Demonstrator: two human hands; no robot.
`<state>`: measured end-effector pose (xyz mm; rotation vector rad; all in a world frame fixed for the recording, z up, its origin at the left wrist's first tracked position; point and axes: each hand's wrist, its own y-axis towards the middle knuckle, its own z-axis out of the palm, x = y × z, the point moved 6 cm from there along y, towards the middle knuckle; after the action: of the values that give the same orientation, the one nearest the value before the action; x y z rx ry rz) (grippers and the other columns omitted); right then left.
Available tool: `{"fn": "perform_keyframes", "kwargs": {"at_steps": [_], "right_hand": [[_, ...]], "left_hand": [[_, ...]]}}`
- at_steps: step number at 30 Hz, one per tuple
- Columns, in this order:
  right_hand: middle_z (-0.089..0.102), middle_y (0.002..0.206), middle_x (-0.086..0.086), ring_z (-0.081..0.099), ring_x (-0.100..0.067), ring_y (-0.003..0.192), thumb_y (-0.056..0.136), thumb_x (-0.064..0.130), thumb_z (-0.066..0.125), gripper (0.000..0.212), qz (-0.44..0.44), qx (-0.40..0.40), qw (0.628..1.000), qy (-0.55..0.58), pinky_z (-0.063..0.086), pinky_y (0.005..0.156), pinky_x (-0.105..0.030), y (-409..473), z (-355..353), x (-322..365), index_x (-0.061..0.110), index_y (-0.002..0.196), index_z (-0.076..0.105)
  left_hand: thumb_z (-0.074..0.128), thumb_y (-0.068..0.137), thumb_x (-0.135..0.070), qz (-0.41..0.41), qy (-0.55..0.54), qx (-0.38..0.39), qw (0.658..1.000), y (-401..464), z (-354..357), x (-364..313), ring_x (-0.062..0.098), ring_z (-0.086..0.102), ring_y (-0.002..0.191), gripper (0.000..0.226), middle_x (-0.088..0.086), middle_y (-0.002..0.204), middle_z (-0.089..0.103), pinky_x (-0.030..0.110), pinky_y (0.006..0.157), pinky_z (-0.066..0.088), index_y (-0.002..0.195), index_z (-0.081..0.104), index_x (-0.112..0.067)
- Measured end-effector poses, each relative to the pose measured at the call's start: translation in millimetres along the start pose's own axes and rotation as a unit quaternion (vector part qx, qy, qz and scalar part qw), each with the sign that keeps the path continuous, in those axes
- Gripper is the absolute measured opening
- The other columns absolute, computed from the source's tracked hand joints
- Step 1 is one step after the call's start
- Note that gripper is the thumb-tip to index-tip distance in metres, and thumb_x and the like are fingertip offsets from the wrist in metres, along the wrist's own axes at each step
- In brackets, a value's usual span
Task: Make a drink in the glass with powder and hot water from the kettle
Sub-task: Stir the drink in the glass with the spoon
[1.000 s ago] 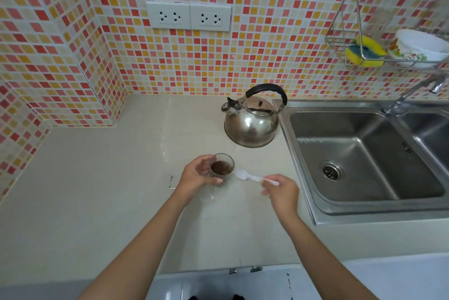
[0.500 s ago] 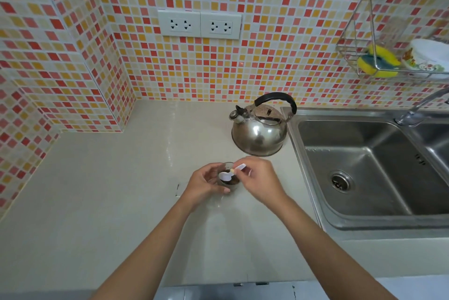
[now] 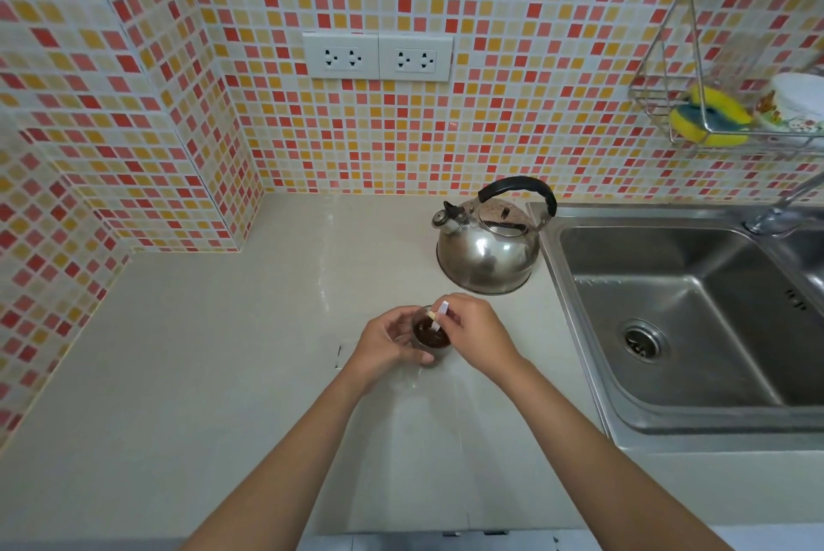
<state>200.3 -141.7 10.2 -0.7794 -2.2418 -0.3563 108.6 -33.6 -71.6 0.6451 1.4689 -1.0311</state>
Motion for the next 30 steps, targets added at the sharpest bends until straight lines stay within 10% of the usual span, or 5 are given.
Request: {"fn": "perform_keyframes", "kwargs": {"at_steps": [30], "right_hand": [[0.06,0.075,-0.001,0.056,-0.021,0.071,0.089,0.013,0.057,0.013,0.008,-0.015,1.0,-0.007,0.046,0.065,-0.032,3.2,-0.6,-11.2,0.009,0.082,0.066]], "left_hand": [[0.079,0.053,0.02,-0.017,0.018,0.007,1.0,-1.8,3.2,-7.6,0.014,0.068,0.098,0.069,0.006,0.107,0.07,0.021,0.09,0.052,0.113,0.065,-0.011]]}}
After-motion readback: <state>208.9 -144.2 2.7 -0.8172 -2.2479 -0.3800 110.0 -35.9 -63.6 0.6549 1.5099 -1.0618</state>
